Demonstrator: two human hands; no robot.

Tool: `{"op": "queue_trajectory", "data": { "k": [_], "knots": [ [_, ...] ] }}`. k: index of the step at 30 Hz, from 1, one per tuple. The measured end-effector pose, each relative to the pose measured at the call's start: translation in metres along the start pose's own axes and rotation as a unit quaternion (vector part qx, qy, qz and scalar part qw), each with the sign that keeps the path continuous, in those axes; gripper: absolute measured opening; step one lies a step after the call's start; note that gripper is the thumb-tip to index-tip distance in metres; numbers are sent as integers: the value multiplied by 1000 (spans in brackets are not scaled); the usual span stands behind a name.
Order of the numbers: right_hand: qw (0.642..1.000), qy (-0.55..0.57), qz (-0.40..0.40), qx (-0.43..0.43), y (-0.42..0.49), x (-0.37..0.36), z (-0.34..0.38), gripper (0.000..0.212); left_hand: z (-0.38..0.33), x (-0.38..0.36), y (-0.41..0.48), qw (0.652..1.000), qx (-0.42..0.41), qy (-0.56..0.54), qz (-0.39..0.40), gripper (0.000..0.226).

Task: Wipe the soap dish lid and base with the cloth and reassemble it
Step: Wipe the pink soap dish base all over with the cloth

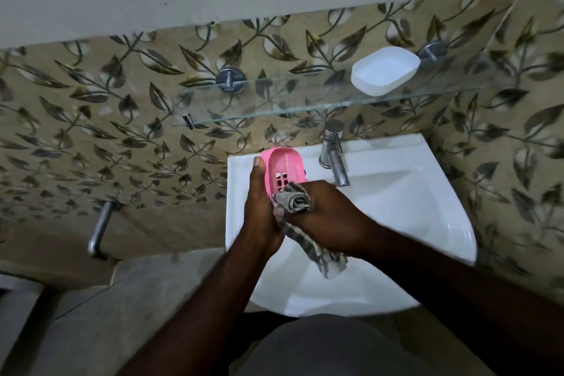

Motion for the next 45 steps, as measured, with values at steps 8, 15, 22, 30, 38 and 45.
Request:
{"op": "queue_trajectory", "data": {
  "k": [8,15,22,30,38,45],
  "knots": [
    [953,250,-152,-83,28,0,8,19,-14,0,2,996,-64,33,56,68],
    [959,226,-116,-126,19,-11,5,16,-17,7,-7,996,-29,48,71,67],
    [951,262,-93,-133,5,-38,6,21,-34,14,-3,996,-61,34,64,77],
    [897,382,-157,-157,30,-11,3,26,-16,4,-2,996,-69,11,55,59],
    [904,381,-130,-146,39,9,4,20,-9,-3,-2,996,-72,34,44,66],
    [960,249,-34,-121,13,-5,-1,12,-37,-7,6,991,-110,64,34,40]
  ]
}}
Point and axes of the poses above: each hand's wrist, its own y-axis towards the middle knuckle, its own x-axis out of the back of the hand, z = x × y, the point moved 6 cm from there along y, towards the middle knuckle, and after that the axes turned 2 degrees about -x, right-handed, at the moved point
